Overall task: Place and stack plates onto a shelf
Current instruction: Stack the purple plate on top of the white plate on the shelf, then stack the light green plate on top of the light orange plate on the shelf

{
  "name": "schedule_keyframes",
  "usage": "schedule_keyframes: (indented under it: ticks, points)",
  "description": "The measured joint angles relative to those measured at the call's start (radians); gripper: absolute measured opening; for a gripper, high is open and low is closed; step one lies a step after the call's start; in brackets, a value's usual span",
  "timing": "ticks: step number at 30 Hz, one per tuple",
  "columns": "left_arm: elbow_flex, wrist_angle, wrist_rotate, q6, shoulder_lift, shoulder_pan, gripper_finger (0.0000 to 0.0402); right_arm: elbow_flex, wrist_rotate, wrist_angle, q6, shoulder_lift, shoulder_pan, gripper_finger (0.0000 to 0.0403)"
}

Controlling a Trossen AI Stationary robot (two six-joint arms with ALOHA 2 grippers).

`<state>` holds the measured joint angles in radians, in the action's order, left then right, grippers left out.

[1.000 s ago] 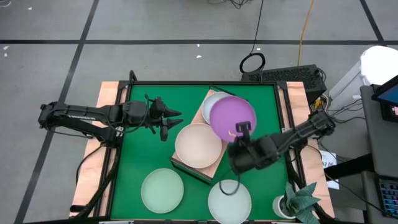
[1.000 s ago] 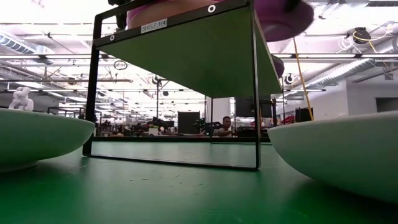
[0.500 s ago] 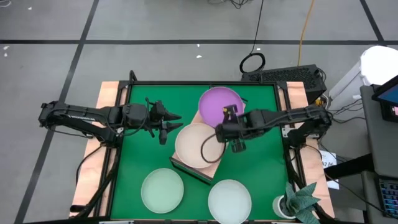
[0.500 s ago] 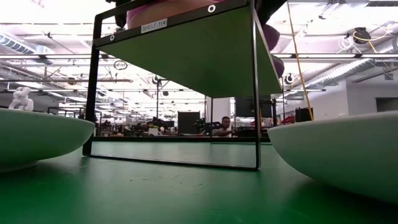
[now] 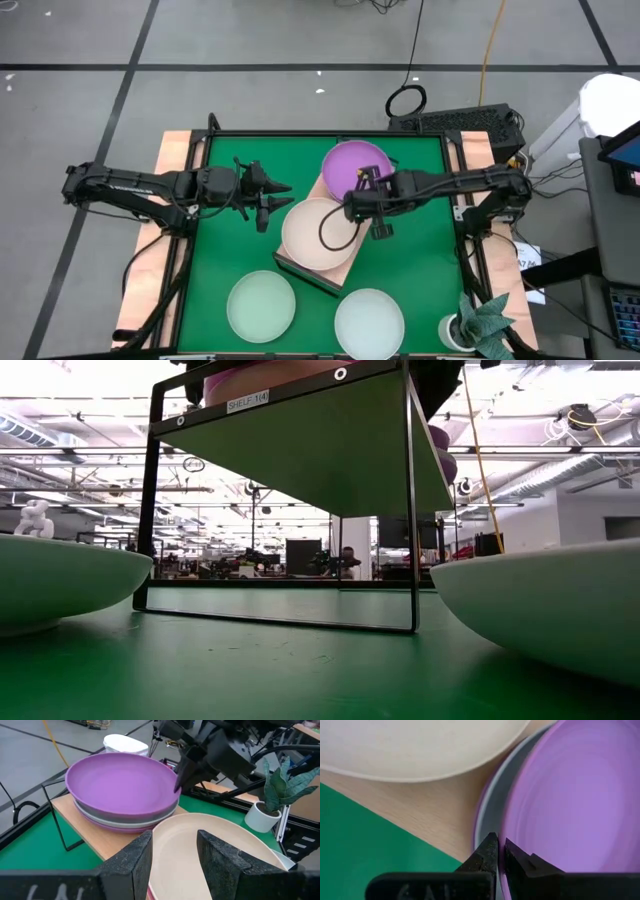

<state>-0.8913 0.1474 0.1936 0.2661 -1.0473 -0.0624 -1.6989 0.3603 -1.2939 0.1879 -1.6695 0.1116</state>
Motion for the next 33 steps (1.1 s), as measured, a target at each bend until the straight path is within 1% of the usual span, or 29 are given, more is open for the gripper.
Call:
schedule_keyframes:
  ticks: [12, 15, 24, 29, 33]
  points:
    - [0.0, 0.0, 0.0, -0.001, 0.0, 0.0, 0.0159, 0.0, 0.0, 0.008, -0.003, 0.0, 0.004, 0.0006]
    - [0.0, 0.0, 0.0, -0.001, 0.0, 0.0, 0.0159, 0.0, 0.001, 0.008, -0.012, 0.0, 0.004, 0.0019]
    - [0.0, 0.0, 0.0, -0.001, 0.0, 0.0, 0.0159, 0.001, 0.007, 0.007, -0.02, 0.0, 0.008, 0.0077]
    - [0.0, 0.0, 0.0, -0.008, 0.0, 0.0, 0.0159, 0.002, 0.011, 0.004, -0.035, 0.016, 0.03, 0.0094]
    - [0.0, 0.0, 0.0, -0.01, 0.0, 0.0, 0.0159, 0.002, 0.04, -0.003, -0.075, 0.042, 0.056, 0.0098]
